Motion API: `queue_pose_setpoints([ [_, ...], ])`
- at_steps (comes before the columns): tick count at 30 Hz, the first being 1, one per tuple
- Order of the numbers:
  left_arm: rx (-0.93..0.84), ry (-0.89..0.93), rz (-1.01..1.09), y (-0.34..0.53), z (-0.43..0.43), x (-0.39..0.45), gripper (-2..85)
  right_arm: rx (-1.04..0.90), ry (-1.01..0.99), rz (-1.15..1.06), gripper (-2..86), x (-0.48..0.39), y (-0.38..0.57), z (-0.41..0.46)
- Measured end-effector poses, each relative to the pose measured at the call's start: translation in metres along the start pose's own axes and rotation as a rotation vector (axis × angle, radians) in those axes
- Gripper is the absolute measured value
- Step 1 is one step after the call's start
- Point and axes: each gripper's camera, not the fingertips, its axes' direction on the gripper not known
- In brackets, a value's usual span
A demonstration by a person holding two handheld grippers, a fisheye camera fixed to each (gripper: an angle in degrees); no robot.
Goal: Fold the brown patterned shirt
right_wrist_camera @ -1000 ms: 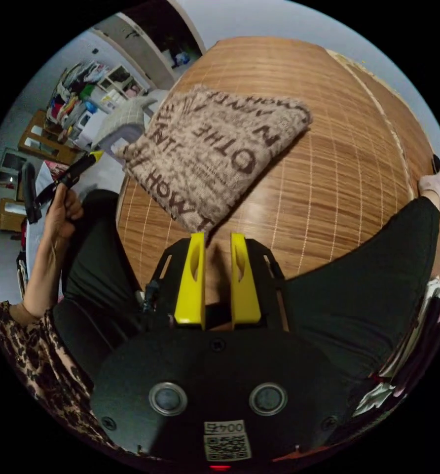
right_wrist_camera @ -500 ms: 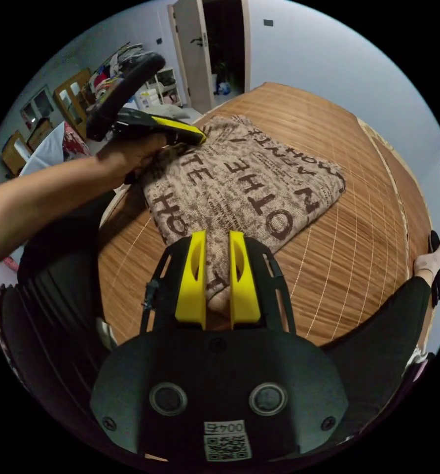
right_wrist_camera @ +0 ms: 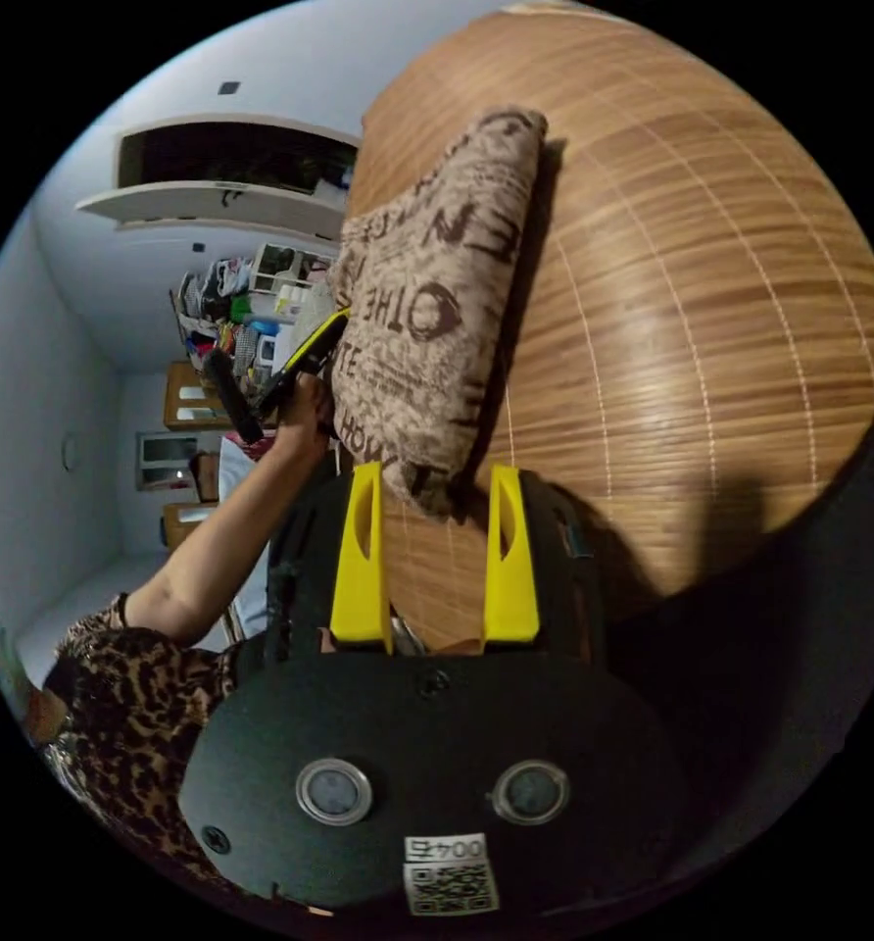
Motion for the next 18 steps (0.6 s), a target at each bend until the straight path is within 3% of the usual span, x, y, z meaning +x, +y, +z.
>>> queue_pose_setpoints([
  [7,0.003,0.013,-0.004,-0.013,0.007,-0.006,0.6,-0.1,-0.097,0.034,8.2,0.02,-0.019,-0.005],
  [10,0.004,0.016,-0.005,-0.018,0.01,-0.009,0.8,-0.119,0.151,-0.042,5.0,0.007,-0.016,-0.009],
  [18,-0.007,0.041,-0.016,-0.035,0.019,-0.019,1.1,-0.104,0.15,-0.041,6.0,0.018,-0.005,-0.032],
])
